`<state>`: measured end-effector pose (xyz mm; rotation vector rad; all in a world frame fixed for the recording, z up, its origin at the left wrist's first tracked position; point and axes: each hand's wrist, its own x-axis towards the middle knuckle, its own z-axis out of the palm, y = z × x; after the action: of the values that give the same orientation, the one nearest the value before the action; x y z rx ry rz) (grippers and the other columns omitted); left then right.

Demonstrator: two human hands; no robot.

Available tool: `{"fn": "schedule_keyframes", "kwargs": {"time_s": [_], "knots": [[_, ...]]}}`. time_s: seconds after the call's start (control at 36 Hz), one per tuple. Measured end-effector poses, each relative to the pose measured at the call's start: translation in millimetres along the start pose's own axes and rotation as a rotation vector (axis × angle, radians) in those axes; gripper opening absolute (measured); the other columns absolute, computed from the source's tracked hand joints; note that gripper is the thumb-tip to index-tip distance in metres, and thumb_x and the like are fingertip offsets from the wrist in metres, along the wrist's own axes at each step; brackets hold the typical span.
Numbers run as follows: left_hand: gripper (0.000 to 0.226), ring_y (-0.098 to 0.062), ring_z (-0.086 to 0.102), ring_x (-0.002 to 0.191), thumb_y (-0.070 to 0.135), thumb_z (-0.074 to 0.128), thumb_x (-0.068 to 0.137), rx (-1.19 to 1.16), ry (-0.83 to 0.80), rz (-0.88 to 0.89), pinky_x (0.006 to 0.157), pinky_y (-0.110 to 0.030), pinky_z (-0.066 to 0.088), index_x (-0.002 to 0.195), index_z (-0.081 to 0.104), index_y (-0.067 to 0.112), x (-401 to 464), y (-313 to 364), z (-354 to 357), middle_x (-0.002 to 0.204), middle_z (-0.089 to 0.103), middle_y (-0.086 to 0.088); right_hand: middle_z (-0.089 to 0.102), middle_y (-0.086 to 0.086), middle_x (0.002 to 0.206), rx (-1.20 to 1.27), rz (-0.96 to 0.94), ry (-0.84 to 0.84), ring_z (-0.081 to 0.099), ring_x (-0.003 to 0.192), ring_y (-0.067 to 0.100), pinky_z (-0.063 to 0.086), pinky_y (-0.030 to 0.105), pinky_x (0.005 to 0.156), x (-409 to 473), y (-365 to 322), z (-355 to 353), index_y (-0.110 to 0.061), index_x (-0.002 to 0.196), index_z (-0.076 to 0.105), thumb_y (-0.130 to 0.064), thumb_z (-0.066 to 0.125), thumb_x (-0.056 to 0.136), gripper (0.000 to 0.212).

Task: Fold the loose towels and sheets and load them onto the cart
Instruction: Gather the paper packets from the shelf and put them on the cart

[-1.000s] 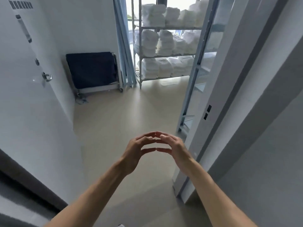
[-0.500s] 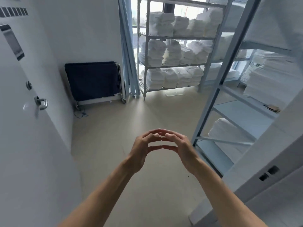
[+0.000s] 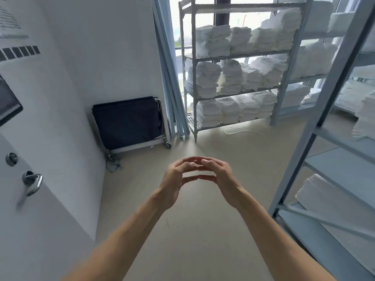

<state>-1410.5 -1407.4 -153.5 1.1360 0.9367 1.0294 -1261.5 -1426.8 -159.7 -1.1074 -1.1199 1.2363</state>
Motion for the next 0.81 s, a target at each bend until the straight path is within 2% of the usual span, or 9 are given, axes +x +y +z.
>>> {"fn": "schedule_keyframes", "kwargs": {"time_s": [0.19, 0.39, 0.47, 0.58, 0.67, 0.81], "knots": [[0.03, -0.032, 0.063, 0.118, 0.004, 0.05, 0.095, 0.004, 0.013, 0.01, 0.102, -0.053, 0.05, 0.118, 0.068, 0.003, 113, 15, 3, 0.121, 0.069, -0.019, 0.072, 0.014, 0.112, -0.015, 0.005, -0.051, 0.062, 0.114, 0.034, 0.055, 0.043, 0.092, 115, -11, -33, -0.01, 0.113, 0.074, -0.016, 0.052, 0.098, 0.027], [0.028, -0.023, 0.069, 0.109, 0.013, 0.05, 0.096, -0.018, -0.056, -0.018, 0.097, -0.046, 0.054, 0.111, 0.074, 0.013, 218, 7, 2, 0.113, 0.074, -0.009, 0.071, 0.016, 0.114, -0.039, 0.047, -0.035, 0.062, 0.114, 0.037, 0.052, 0.053, 0.097, 215, 1, -66, -0.008, 0.114, 0.073, -0.014, 0.053, 0.098, 0.027], [0.029, -0.022, 0.069, 0.108, 0.014, 0.05, 0.096, -0.037, -0.083, -0.027, 0.096, -0.046, 0.054, 0.105, 0.077, 0.018, 271, -1, 0, 0.113, 0.074, -0.008, 0.07, 0.017, 0.115, -0.058, 0.058, -0.007, 0.062, 0.112, 0.037, 0.052, 0.052, 0.096, 262, 7, -79, -0.007, 0.115, 0.072, -0.014, 0.052, 0.098, 0.027], [0.033, -0.024, 0.067, 0.113, 0.023, 0.053, 0.089, -0.061, -0.149, -0.031, 0.096, -0.045, 0.054, 0.113, 0.074, 0.014, 356, -7, -3, 0.117, 0.072, -0.008, 0.073, 0.012, 0.113, -0.084, 0.051, 0.036, 0.066, 0.104, 0.028, 0.053, 0.048, 0.094, 334, 13, -100, -0.008, 0.114, 0.073, -0.016, 0.052, 0.099, 0.027], [0.039, -0.025, 0.066, 0.114, 0.027, 0.054, 0.084, -0.076, -0.208, -0.046, 0.097, -0.045, 0.053, 0.114, 0.074, 0.013, 429, -8, 0, 0.119, 0.071, -0.01, 0.072, 0.011, 0.115, -0.113, 0.058, 0.081, 0.064, 0.111, 0.033, 0.053, 0.048, 0.095, 393, 13, -117, -0.01, 0.115, 0.073, -0.017, 0.051, 0.098, 0.028], [0.033, -0.024, 0.067, 0.111, 0.019, 0.05, 0.093, -0.083, -0.289, -0.065, 0.096, -0.045, 0.054, 0.114, 0.074, 0.012, 532, 3, 16, 0.117, 0.072, -0.009, 0.074, 0.006, 0.111, -0.141, 0.046, 0.148, 0.066, 0.109, 0.031, 0.054, 0.046, 0.093, 476, 1, -151, -0.016, 0.11, 0.076, -0.018, 0.05, 0.099, 0.028]]}}
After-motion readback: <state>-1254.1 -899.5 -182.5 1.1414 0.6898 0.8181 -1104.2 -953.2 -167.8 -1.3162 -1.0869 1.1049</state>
